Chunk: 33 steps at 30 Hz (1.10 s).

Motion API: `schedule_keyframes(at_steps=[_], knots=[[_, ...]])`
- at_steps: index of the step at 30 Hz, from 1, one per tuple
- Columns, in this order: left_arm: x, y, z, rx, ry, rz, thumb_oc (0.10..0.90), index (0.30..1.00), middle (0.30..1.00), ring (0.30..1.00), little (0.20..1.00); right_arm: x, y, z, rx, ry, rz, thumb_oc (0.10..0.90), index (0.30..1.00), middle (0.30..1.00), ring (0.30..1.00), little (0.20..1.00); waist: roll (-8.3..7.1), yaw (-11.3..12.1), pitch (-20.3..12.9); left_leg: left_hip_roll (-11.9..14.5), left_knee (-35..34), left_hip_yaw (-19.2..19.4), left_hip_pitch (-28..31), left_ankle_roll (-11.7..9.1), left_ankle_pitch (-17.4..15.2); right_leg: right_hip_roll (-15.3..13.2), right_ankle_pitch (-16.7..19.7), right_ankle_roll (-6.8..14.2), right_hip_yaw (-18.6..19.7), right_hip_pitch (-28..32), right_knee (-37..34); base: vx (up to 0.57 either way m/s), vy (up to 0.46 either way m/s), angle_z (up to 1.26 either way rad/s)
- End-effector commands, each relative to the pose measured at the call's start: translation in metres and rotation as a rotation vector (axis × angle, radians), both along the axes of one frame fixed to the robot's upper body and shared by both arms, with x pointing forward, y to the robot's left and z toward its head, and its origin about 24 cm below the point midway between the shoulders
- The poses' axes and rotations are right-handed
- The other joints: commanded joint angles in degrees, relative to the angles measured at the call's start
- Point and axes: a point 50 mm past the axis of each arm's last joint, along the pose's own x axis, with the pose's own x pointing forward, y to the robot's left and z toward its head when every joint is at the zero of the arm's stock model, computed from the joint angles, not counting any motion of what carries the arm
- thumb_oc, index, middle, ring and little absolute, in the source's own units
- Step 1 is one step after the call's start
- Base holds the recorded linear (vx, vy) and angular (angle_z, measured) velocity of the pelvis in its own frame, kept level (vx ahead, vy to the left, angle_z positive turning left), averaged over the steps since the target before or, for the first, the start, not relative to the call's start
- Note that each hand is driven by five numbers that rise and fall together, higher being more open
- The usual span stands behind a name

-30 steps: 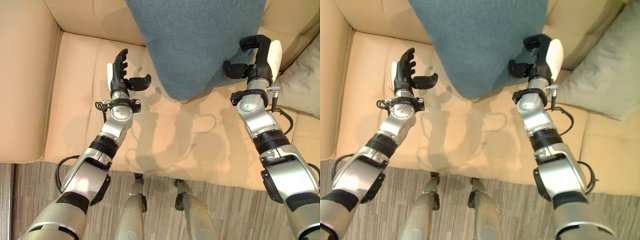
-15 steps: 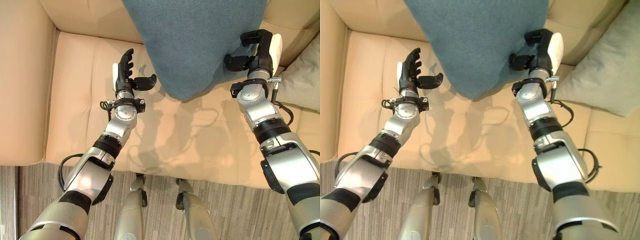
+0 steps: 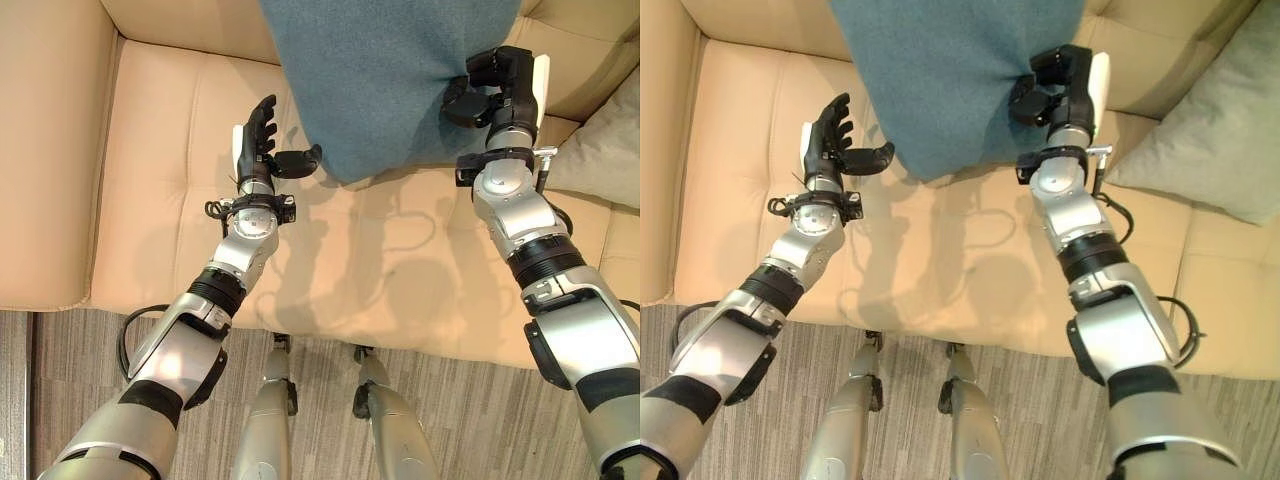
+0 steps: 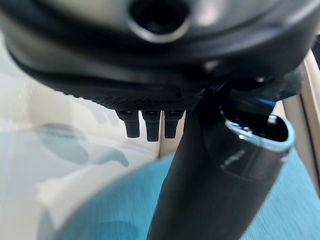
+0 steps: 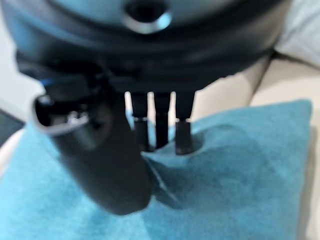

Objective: Pick up all the scattered cushions and arrange them neatly on the sofa.

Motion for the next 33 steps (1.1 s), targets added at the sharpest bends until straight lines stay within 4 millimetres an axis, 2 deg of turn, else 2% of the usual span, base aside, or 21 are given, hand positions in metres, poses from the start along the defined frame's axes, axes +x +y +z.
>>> schedule_keyframes(at_steps=[1, 8, 9, 10, 11, 19, 24, 27, 29, 30, 31, 32, 33], knots=[[-0.007, -0.015, 0.054, -0.045, -0.243, -0.083, 0.8, 0.9, 0.9, 0.9, 0.9, -0.019, 0.058, 0.04, 0.016, -0.249, 0.312, 0.4, 0.3, 0.3, 0.3, 0.3, -0.91, 0.6, -1.4, -2.1, 1.0, 0.2, 2.4, -1.7, -7.7, -0.1, -7.7, 3.4, 1.8, -0.5, 3.4, -0.01, 0.028, -0.03], [-0.01, -0.027, 0.06, -0.119, -0.251, -0.143, 0.8, 0.9, 0.9, 0.9, 0.9, -0.024, 0.068, 0.03, 0.008, -0.258, 0.352, 0.4, 0.3, 0.3, 0.3, 0.3, -0.82, -0.6, -1.0, -2.1, 1.1, 0.7, 2.2, -1.5, -7.6, -0.2, -7.5, 3.5, 2.2, -1.1, 3.6, 0.0, 0.0, 0.0], [-0.01, -0.027, 0.06, -0.119, -0.251, -0.143, 0.59, 0.585, 0.585, 0.585, 0.585, -0.024, 0.068, 0.03, 0.008, -0.258, 0.352, 0.4, 0.3, 0.3, 0.3, 0.3, -0.83, -0.6, -1.0, -2.1, 1.1, 0.7, 2.2, -1.5, -7.6, -0.2, -7.5, 3.5, 2.3, -1.1, 3.6, -0.02, 0.031, -0.01], [-0.01, -0.031, 0.061, -0.13, -0.252, -0.155, 0.53, 0.495, 0.495, 0.495, 0.495, -0.025, 0.069, 0.031, 0.016, -0.267, 0.356, 0.4, 0.3, 0.3, 0.3, 0.3, -0.82, -0.7, -0.9, -2.1, 1.0, 0.8, 2.2, -1.5, -7.6, -0.2, -7.4, 3.5, 2.3, -1.2, 3.7, 0.0, 0.0, 0.0], [-0.011, -0.033, 0.061, -0.141, -0.255, -0.162, 0.4, 0.3, 0.3, 0.3, 0.3, -0.026, 0.07, 0.032, 0.018, -0.274, 0.358, 0.4, 0.3, 0.3, 0.3, 0.3, -0.8, -0.8, -0.9, -2.2, 0.9, 0.9, 2.2, -1.5, -7.6, -0.2, -7.4, 3.5, 2.4, -1.3, 3.7, 0.0, 0.0, 0.0], [-0.017, -0.043, 0.062, -0.203, -0.269, -0.21, 0.4, 0.3, 0.3, 0.3, 0.3, -0.035, 0.076, 0.033, 0.03, -0.317, 0.391, 0.4, 0.3, 0.3, 0.3, 0.3, -0.67, -1.6, -1.1, -2.1, 0.7, 1.5, 3.1, -1.4, -7.8, -0.1, -7.6, 3.5, 2.9, -1.1, 4.0, 0.0, 0.006, -0.04], [-0.026, -0.046, 0.048, -0.228, -0.268, -0.244, 0.4, 0.3, 0.3, 0.3, 0.3, -0.044, 0.073, 0.013, 0.012, -0.302, 0.422, 0.4, 0.3, 0.3, 0.3, 0.3, -0.1, -1.7, -1.7, -2.2, 0.8, 1.6, 4.7, -1.3, -8.2, -0.2, -8.3, 3.2, 3.0, 0.4, 4.5, 0.01, 0.002, -0.03], [-0.034, -0.049, 0.028, -0.235, -0.236, -0.273, 0.4, 0.3, 0.3, 0.3, 0.3, -0.051, 0.071, -0.009, 0.015, -0.259, 0.449, 0.4, 0.3, 0.3, 0.3, 0.3, 0.27, -1.6, -2.3, -2.1, 0.9, 1.5, 6.3, -1.2, -8.5, -0.3, -9.1, 3.1, 2.7, 2.0, 5.0, 0.01, -0.009, 0.01], [-0.045, -0.051, 0.002, -0.249, -0.184, -0.304, 0.4, 0.3, 0.3, 0.3, 0.3, -0.061, 0.066, -0.036, 0.005, -0.2, 0.47, 0.4, 0.3, 0.3, 0.3, 0.3, 0.62, -1.4, -3.4, -2.0, 0.8, 1.6, 8.4, -1.1, -9.1, -0.5, -10.1, 2.8, 2.4, 4.0, 5.8, 0.05, -0.019, 0.05], [-0.045, -0.051, 0.001, -0.249, -0.182, -0.304, 0.4, 0.3, 0.3, 0.3, 0.3, -0.061, 0.066, -0.037, 0.006, -0.198, 0.469, 0.4, 0.3, 0.3, 0.3, 0.3, 0.61, -1.4, -3.4, -2.0, 0.8, 1.6, 8.5, -1.1, -9.1, -0.5, -10.1, 2.8, 2.4, 4.1, 5.8, 0.04, -0.009, 0.08], [-0.049, -0.051, -0.007, -0.25, -0.165, -0.313, 0.4, 0.3, 0.3, 0.3, 0.3, -0.065, 0.064, -0.046, -0.001, -0.174, 0.473, 0.4, 0.3, 0.3, 0.3, 0.3, 0.71, -1.3, -3.8, -2.0, 0.7, 1.6, 9.4, -1.0, -9.2, -0.6, -10.5, 2.8, 2.2, 5.0, 6.1, 0.05, -0.011, 0.09], [-0.058, -0.048, -0.028, -0.246, -0.123, -0.32, 0.4, 0.3, 0.3, 0.3, 0.3, -0.074, 0.061, -0.065, -0.005, -0.132, 0.487, 0.4, 0.3, 0.3, 0.3, 0.3, 1.0, -1.3, -4.5, -1.9, 0.8, 1.7, 11.2, -0.8, -9.7, -0.8, -11.4, 2.7, 2.0, 6.7, 6.8, 0.07, -0.012, 0.11], [-0.063, -0.045, -0.037, -0.24, -0.106, -0.322, 0.4, 0.3, 0.3, 0.3, 0.3, -0.079, 0.06, -0.074, -0.007, -0.112, 0.494, 0.4, 0.3, 0.3, 0.3, 0.3, 1.17, -1.2, -5.0, -1.9, 0.8, 1.8, 12.3, -0.7, -10.1, -0.8, -11.8, 2.7, 1.8, 7.6, 7.1, 0.05, -0.006, 0.17]])
